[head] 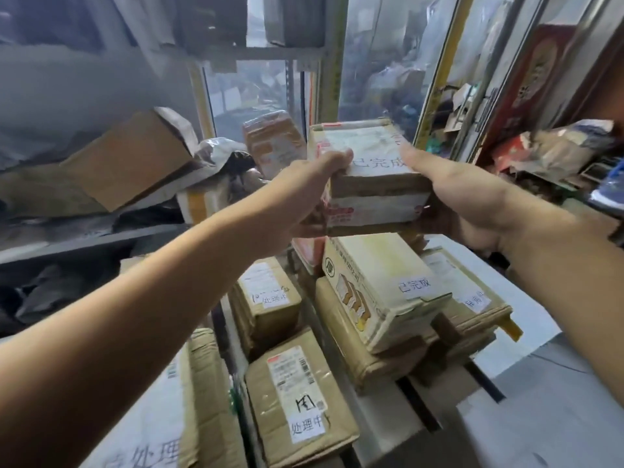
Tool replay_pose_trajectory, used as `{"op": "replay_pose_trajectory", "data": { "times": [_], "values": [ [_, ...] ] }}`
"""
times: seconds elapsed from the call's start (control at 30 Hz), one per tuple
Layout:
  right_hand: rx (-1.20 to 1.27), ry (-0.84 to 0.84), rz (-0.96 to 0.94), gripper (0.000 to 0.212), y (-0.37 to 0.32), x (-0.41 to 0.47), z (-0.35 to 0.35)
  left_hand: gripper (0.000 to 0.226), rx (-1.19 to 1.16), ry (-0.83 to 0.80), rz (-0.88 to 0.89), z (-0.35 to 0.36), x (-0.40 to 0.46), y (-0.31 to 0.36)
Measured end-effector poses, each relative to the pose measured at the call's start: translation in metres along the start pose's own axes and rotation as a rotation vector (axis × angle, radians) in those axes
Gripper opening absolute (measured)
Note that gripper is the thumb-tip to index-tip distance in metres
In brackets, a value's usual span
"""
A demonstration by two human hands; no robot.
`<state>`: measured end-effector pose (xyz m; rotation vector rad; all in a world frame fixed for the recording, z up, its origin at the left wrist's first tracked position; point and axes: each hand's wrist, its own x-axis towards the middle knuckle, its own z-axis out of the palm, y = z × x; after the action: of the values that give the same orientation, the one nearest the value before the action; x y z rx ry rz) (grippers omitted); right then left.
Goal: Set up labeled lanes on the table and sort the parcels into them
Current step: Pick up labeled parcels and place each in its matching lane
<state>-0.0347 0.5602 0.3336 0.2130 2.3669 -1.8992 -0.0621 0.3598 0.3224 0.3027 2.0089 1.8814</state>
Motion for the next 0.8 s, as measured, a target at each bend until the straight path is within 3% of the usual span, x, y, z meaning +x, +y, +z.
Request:
{"op": "replay_pose_trajectory", "data": {
  "times": [0.43, 0.63, 0.8],
  "values": [
    [0.026, -0.058, 0.03, 0.035, 0.051, 0.042, -0.051, 0.028, 0.129, -0.07, -0.073, 0.036, 0.061, -0.029],
    [0.091, -0.07, 0.023, 0.038, 0.052, 0.071, -0.047, 0.022, 0.054, 0.002, -0.063, 0.029, 0.081, -0.029],
    [0.009, -0.119, 0.055, 0.032, 0.057, 0.087, -0.052, 0.024, 0.038, 0.017, -0.095, 0.029, 0.086, -0.04]
  ]
}}
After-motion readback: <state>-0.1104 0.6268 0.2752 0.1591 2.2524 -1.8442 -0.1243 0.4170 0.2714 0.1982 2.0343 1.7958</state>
